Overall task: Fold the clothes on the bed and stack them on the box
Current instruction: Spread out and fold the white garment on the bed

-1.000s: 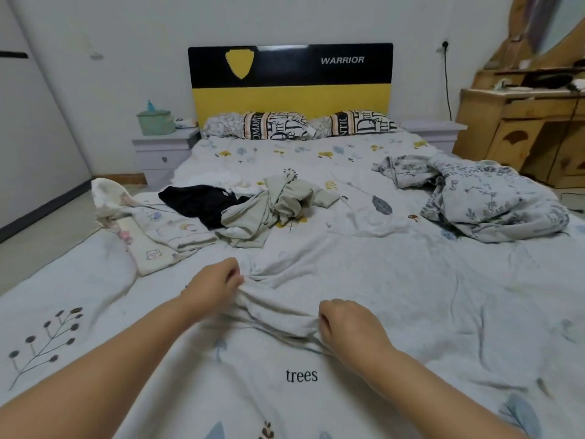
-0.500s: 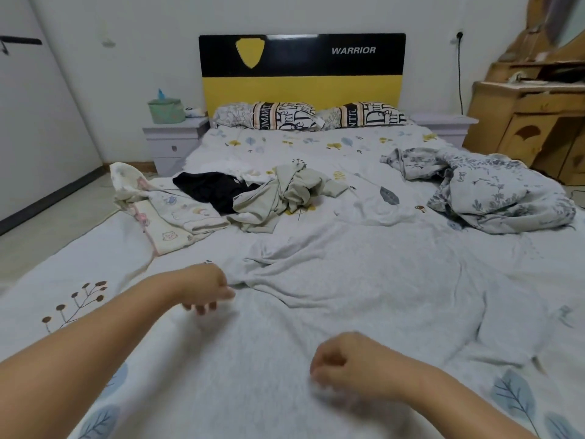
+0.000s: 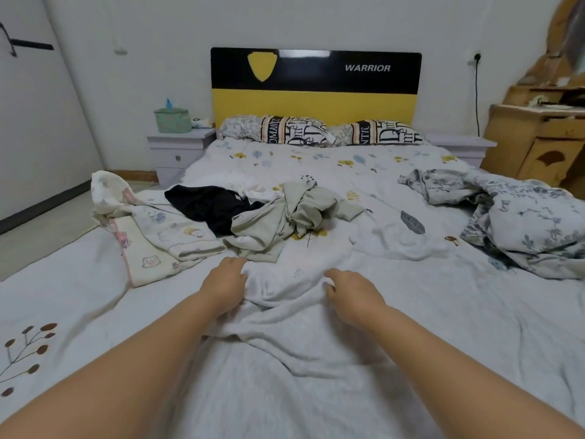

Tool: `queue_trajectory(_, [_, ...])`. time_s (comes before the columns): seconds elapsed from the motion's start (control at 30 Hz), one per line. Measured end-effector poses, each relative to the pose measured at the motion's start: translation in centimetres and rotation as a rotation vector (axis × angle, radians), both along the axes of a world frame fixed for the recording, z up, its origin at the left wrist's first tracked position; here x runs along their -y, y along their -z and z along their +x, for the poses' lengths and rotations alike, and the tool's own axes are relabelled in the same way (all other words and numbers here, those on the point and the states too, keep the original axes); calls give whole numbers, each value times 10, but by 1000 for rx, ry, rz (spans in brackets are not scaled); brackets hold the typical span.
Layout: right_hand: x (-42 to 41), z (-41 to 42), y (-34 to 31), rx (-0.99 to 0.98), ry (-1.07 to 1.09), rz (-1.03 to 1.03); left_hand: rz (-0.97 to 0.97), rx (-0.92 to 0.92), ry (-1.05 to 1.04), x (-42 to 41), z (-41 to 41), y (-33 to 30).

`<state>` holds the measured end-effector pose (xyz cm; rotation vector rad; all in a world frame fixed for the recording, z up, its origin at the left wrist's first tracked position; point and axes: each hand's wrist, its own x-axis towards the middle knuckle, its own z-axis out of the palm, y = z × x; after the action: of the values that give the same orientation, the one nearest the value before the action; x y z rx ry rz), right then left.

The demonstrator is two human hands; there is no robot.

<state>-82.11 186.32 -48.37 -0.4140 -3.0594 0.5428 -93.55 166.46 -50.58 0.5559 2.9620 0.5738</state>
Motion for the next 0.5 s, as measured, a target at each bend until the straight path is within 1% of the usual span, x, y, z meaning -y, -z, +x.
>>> queue_trajectory(0.07, [-4,-23,8,22,-19,81,-78,-15,54,-5,-17,10])
queue_trajectory(0.2, [-10,-57,22,49,-28,172,-236,61,101,-18,-38,22])
queue_trajectory(0.27, [-15,-69,28,62,-26,206,-235,-9,102,-21,-42,25])
queue_trajectory(0.3, [-18,-75,31,76,-31,222,-177,-56,92,-21,-43,24])
queue_trajectory(0.33, [-20,-80,32,90,-32,235,-79,-89,67,-19,-44,20])
queue_trajectory(0.4, [-25,-89,29,40,26,221,164,-109,-72,-9,-48,5])
queue_trajectory(0.47, [-28,-96,17,-139,171,95,383,-150,-261,10,-56,-17])
queue_trajectory(0.5, [-28,-99,10,-249,242,4,440,-186,-324,21,-61,-27])
